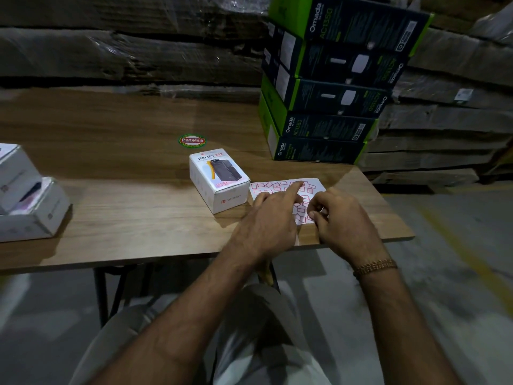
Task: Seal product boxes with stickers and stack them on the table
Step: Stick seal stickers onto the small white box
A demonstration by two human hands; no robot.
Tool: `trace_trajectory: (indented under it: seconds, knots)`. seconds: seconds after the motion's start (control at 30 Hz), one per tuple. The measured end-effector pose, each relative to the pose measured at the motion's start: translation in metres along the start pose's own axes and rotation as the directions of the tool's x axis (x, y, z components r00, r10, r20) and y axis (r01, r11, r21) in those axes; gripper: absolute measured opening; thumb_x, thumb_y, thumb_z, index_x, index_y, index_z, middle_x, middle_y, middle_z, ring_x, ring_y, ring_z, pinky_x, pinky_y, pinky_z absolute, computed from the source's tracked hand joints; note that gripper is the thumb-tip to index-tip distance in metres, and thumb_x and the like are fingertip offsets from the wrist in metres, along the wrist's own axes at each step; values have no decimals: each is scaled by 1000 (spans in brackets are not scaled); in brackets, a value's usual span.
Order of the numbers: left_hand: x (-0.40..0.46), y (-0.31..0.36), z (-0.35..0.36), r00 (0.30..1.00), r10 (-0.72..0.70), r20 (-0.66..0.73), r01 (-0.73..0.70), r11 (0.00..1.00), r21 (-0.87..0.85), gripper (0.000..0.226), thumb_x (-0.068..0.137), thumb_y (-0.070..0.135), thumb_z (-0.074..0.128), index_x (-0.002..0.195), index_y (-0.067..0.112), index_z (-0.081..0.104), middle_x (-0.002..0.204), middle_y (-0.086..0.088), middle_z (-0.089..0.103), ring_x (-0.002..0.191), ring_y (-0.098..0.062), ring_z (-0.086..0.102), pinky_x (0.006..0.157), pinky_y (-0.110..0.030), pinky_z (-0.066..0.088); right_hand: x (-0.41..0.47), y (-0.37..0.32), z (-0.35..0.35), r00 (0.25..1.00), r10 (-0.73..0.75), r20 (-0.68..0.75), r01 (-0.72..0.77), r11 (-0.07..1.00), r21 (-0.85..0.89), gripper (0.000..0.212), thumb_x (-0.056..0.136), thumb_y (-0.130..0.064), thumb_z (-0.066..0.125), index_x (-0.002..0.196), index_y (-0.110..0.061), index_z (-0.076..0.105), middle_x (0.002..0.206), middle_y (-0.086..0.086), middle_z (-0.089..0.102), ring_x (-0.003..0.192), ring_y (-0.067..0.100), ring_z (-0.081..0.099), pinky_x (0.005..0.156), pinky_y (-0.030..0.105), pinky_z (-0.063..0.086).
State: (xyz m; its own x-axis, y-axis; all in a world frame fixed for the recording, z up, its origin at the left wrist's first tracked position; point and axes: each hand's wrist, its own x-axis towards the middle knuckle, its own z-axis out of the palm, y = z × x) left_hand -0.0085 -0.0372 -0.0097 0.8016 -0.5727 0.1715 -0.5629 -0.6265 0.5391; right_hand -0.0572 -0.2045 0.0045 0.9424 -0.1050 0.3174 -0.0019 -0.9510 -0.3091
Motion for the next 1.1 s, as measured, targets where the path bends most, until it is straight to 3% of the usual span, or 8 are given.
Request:
trace_trajectory:
  seconds: [0.13,0.3,0.4,0.6,0.8,0.93,1.0,1.1]
  knots:
    - [-2,2,-2,1000,7,-18,-7,1000,9,83,96,13,63,167,24,22,154,8,57,143,-21,47,126,-42,24,1,1,2,999,-39,15,39,999,-25,4,100,-17,65,99,-20,65,99,-3,55,90,17,52,74,36,50]
    - [-2,6,-5,1000,5,-3,-5,1000,29,81,99,14,62,168,26,21,155,7,57,143,-20,46,126,-44,26,0,6,3,995,-67,74,67,998,0,6,103,-16,57,105,-21,60,103,-3,53,93,15,51,73,28,42]
    - [-1,3,-3,999,22,-25,-20,999,45,79,97,14,59,167,26,24,152,6,59,139,-21,50,126,-42,27,-1,11,2,994,-81,68,77,995,61,15,101,-7,59,96,-21,58,96,-4,54,87,13,49,69,28,37]
    - [-2,6,-5,1000,13,-18,-12,999,42,75,100,16,59,167,26,25,154,7,57,142,-20,47,127,-44,26,-4,12,-7,997,-44,67,35,991,132,16,103,-9,57,95,-22,57,94,-4,59,87,7,52,69,17,37]
    - [-1,1,0,1000,-8,-15,8,1000,-9,77,101,16,59,166,34,23,155,11,56,145,-23,44,124,-47,35,-5,13,-12,996,77,47,-86,969,230,11,104,-16,59,98,-25,63,96,-10,63,92,6,57,70,18,38]
    - [-6,-9,2,990,45,-135,-72,976,-204,69,102,9,56,159,42,33,155,13,56,146,-19,48,116,-48,49,-7,13,-11,990,128,54,-138,950,279,12,104,-16,61,96,-24,63,94,-9,65,90,4,58,69,21,40]
    - [-14,-6,-2,963,114,-246,-164,967,-194,62,103,3,55,157,31,47,154,7,59,144,-14,51,116,-38,48,-7,14,-10,988,143,63,-156,942,298,12,104,-16,62,96,-26,63,96,-8,66,92,4,59,70,20,42]
    - [-34,5,-12,860,248,-445,-325,940,-105,56,94,-11,59,144,12,64,143,-5,69,133,-16,61,111,-24,49,-6,13,-8,985,163,55,-172,934,312,12,102,-20,67,95,-29,63,99,-10,67,93,5,61,72,22,46]
